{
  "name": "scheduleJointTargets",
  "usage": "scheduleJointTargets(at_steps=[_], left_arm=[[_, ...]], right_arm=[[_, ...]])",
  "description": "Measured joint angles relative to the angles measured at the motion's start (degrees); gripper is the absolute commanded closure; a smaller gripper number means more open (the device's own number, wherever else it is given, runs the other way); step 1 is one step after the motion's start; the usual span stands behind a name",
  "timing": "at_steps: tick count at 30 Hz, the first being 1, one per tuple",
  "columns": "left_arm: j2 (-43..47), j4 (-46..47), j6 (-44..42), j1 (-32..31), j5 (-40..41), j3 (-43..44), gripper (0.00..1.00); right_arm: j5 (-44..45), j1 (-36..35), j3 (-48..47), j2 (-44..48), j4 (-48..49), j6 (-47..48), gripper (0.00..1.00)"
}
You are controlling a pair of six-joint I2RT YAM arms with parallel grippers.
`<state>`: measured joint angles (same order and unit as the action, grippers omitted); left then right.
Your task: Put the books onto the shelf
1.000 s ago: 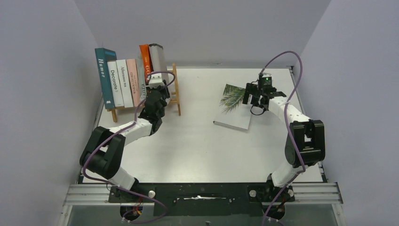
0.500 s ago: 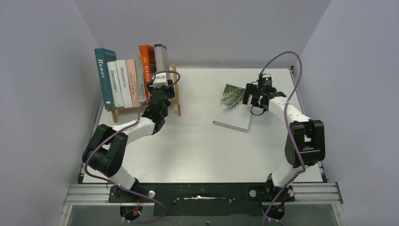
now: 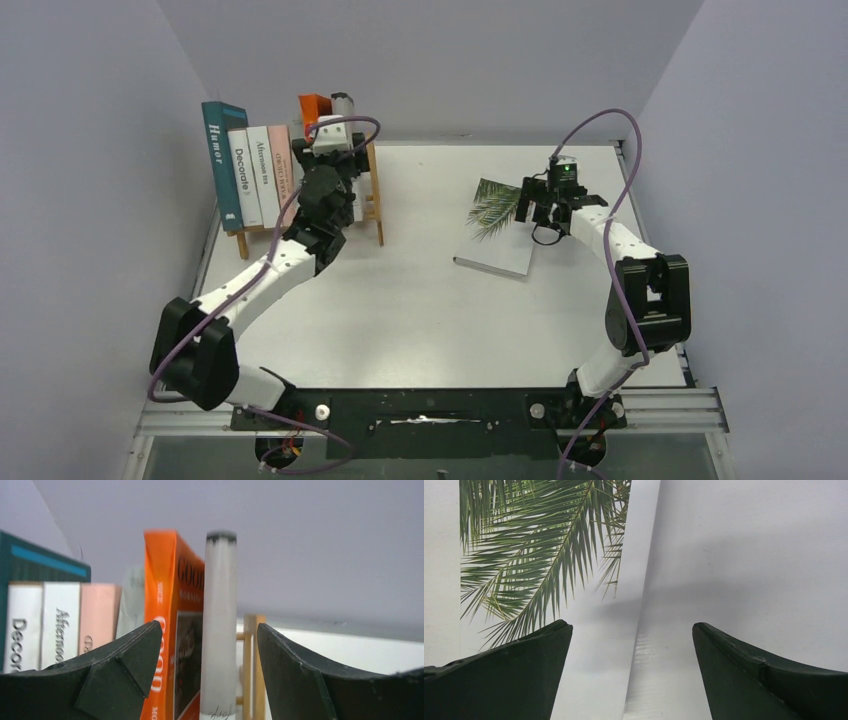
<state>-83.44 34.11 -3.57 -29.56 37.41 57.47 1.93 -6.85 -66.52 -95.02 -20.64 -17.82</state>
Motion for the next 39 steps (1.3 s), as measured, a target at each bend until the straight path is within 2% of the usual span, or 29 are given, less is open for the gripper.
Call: scheduleJointTargets(at_steps=[6,8,12,16,20,24,39], left_arm=[[5.1,-8.9,2.0,-2.2,-2.6,11.7,0.29],[4.9,-12.9,5.0,-2.5,-6.6,16.4,0.21],[2.3,-18.4,10.1,-3.6,-15.0,22.0,0.17],[-4.5,-24.2,14.1,-4.9,-23.5,26.1,0.17],[-10.7,-28.9,16.7,-6.0,-28.9,26.1,0.17],[-13.2,-31.1,18.2,-6.6,-31.4,24.9,0.17],[-26.7,-33.1,24.0,-6.7,-41.7,26.7,0.14]], right_arm=[[2.4,0.2,-0.3,0.0,-1.4,-1.4,0.02],[3.3,0.7,-0.8,-0.2,-2.5,-2.2,0.02],[4.9,2.4,-1.1,-0.3,-3.7,-3.0,0.02],[6.1,4.1,-1.1,-0.3,-4.4,-3.9,0.02],[6.6,5.2,-1.1,-0.3,-4.8,-4.1,0.02],[6.9,5.3,-1.2,-0.3,-4.8,-4.1,0.02],[8.0,8.0,-2.8,-3.9,-7.0,-4.5,0.02]])
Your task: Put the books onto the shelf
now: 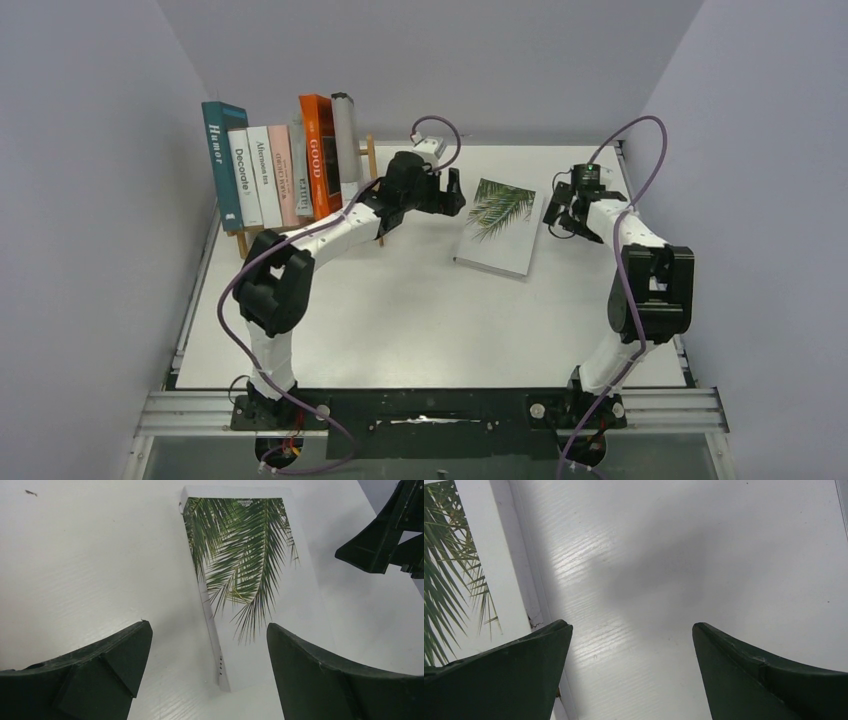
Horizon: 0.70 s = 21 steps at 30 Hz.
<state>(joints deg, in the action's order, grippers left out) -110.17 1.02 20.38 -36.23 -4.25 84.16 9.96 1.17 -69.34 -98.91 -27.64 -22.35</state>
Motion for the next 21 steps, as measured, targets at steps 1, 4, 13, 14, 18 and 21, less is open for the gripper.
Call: scheduleJointTargets(at_steps=[1,4,13,14,18,21], left_arm=[[-0.5,0.0,0.3,0.0,-0.6,0.0,0.14],[-2.2,0.3,1.6,0.1,-2.8,0.0,0.14],[-9.1,0.5,3.3,0.6,-7.2,1.5,0.14],[-9.9,0.5,3.4,0.7,-7.5,1.7,0.14],[-12.4,1.0,3.7,1.1,-8.2,2.6,0.14],[-13.9,1.7,4.3,1.5,-8.8,3.3,0.14]], right_arm=[[-0.1,0.1,0.0,-0.2,0.0,0.0,0.02],[-0.5,0.1,0.0,-0.3,0.0,0.0,0.02],[-2.7,0.1,0.0,-2.4,0.6,0.0,0.02],[-2.9,0.1,0.0,-2.7,0.6,0.0,0.02],[-3.5,0.1,0.0,-3.1,0.6,0.0,0.02],[-3.8,0.1,0.0,-3.1,0.9,0.0,0.02]])
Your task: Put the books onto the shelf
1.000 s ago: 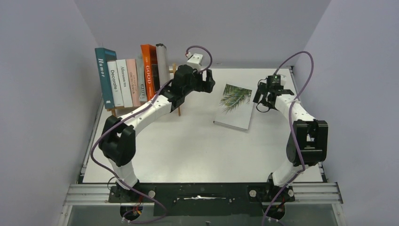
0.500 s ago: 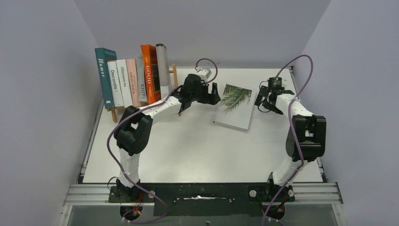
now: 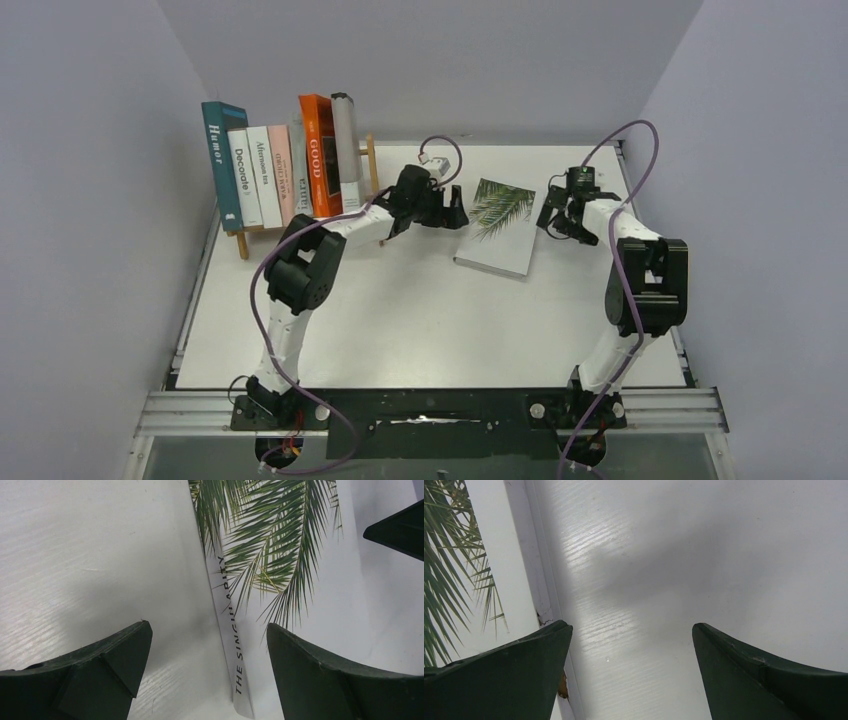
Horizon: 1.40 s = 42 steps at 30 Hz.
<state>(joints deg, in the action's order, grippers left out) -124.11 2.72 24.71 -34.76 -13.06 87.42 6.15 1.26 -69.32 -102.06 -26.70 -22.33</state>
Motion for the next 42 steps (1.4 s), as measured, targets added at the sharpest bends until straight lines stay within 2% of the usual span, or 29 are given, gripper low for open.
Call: scheduleJointTargets(at_steps=[29,36,42], left_arm=[[-11.1,4.7,5.9,-1.6,-9.9,9.9,0.14],[-11.1,6.2,7.6,-2.0,-10.8,9.2,0.14],[-7.0,7.9,9.6,-2.4,-11.8,3.3,0.14]], right_arm=[[-3.9,-1.4,0.0,-3.8,2.1,1.1,0.02],[-3.6,-1.0,0.0,-4.6,2.8,2.4,0.02],[-4.0,-1.0,0.0,-4.7,3.9,2.6,0.02]])
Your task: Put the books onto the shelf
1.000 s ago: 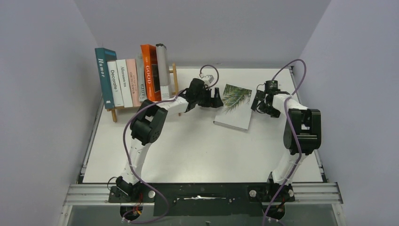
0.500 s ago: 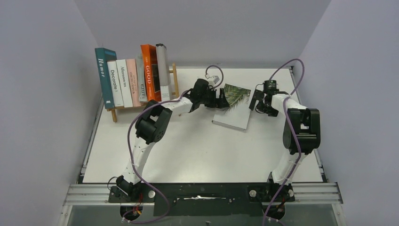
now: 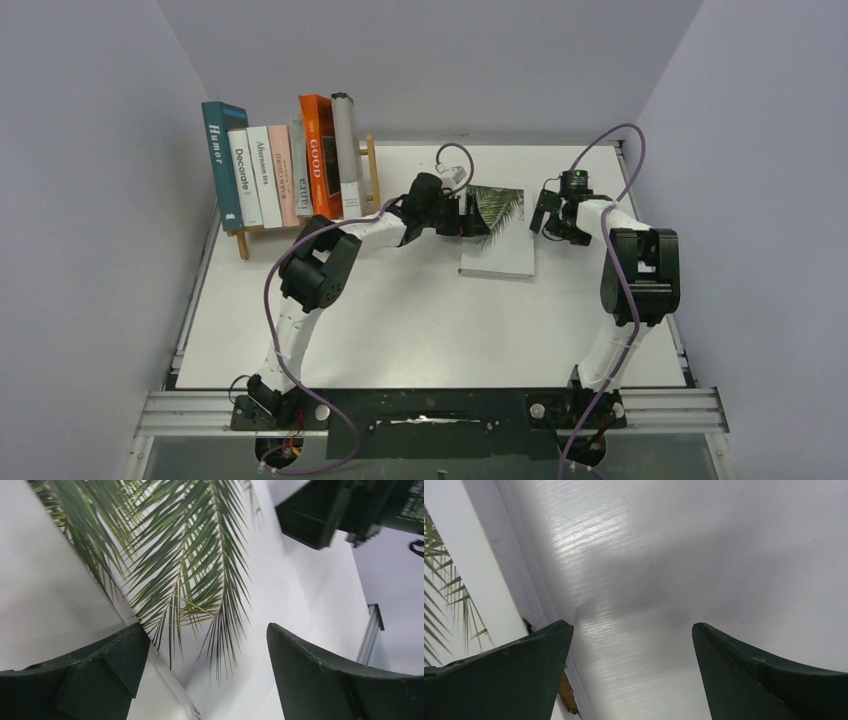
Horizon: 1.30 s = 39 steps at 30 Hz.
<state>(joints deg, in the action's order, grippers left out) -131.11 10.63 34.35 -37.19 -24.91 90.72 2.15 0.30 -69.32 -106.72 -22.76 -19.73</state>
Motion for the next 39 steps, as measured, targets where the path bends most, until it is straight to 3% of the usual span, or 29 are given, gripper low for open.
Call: scheduleJointTargets(at_steps=[15,29,39], left_arm=[[11.5,6.7,2.8,-2.6,-2.6,-4.0,0.14],[12.0,10.0,3.8,-4.6,-4.1,-2.1,0.14],[8.2,9.4,4.1,-6.1,-4.9,5.3,0.14]], right_arm=[[0.8,-1.4,-0.2,-1.5,2.7,1.2,0.02],[-0.4,-2.7,-0.2,-1.7,3.3,1.2,0.02],[-2.7,-3.2,-0.2,-1.7,3.4,1.2,0.02]])
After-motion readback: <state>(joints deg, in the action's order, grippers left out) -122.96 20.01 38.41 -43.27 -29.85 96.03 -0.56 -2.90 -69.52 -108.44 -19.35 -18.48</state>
